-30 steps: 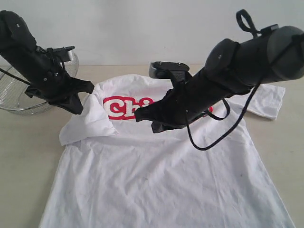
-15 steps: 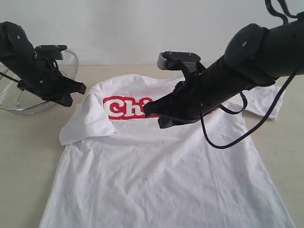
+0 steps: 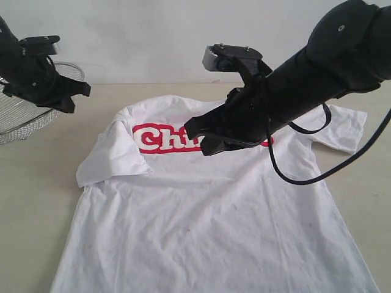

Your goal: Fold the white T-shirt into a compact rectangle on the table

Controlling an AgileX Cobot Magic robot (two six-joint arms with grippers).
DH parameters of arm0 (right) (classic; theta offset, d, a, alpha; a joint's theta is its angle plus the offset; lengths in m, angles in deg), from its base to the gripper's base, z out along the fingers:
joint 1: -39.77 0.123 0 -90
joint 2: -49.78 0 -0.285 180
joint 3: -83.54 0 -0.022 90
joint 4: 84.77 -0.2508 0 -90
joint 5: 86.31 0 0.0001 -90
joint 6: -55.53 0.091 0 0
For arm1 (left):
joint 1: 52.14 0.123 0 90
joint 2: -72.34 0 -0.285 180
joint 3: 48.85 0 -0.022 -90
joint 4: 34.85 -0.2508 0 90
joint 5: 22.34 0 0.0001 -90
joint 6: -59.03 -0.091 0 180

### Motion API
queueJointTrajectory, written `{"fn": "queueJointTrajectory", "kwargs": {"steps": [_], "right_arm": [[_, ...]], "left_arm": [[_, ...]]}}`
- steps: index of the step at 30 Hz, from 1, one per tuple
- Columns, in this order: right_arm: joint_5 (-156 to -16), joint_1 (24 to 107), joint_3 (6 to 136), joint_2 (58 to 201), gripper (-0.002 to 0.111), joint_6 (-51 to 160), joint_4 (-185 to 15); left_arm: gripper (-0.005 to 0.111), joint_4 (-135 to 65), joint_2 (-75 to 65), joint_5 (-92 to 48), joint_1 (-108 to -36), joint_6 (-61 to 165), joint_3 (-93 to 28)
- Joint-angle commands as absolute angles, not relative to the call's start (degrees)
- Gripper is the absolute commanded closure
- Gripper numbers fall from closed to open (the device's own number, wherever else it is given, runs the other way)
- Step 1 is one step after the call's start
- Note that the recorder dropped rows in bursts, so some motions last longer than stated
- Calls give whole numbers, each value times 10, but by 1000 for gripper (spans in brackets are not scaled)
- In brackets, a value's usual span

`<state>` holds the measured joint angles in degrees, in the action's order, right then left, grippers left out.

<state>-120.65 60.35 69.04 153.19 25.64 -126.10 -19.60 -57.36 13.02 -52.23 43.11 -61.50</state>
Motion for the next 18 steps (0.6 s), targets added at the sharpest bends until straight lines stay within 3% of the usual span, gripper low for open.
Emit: {"fn": "queueJointTrajectory", "kwargs": {"steps": [1, 18], "right_arm": [[-1207, 598, 690, 1525, 109, 251, -1262], [-1213, 598, 690, 1525, 109, 250, -1262]], "left_arm": [[102, -168, -578, 166, -547, 406, -619], [102, -148, -632, 178, -593, 408, -619]]}}
